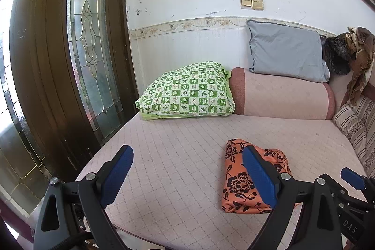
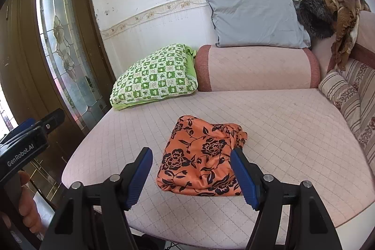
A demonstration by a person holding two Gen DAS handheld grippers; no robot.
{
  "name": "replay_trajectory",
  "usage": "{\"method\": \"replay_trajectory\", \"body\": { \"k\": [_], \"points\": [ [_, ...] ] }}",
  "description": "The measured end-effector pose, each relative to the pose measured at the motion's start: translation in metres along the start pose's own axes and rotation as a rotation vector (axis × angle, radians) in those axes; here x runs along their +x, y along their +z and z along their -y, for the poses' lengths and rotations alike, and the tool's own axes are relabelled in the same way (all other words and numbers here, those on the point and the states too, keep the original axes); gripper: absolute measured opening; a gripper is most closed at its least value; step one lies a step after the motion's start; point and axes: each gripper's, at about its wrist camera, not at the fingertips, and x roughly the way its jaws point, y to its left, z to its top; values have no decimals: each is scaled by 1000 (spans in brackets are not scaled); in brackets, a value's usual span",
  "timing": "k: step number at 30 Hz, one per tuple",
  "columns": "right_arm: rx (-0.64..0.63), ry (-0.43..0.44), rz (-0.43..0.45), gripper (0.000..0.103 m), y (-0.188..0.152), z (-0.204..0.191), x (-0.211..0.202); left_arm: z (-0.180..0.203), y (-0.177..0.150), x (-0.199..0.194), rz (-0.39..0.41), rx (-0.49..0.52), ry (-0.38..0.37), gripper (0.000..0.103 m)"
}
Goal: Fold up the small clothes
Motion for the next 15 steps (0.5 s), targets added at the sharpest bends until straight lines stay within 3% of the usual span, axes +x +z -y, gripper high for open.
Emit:
{"method": "replay_trajectory", "body": {
  "k": [15],
  "points": [
    [-9,-12,-45,72,-1,-7,2,-1,1,-8,8,20,4,94]
  ]
}}
